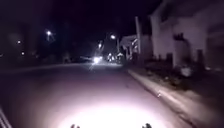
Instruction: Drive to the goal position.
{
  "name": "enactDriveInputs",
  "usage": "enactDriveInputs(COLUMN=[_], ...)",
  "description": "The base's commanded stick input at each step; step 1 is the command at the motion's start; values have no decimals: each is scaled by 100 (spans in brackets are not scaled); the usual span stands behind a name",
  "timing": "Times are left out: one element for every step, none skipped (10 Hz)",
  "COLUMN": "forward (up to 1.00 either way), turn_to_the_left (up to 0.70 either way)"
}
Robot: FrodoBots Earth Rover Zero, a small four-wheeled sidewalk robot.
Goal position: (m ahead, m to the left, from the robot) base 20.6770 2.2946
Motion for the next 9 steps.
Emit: enactDriveInputs(forward=[70,70,70,70,70,70,70,70,70], turn_to_the_left=[0,0,0,0,0,0,0,0,0])
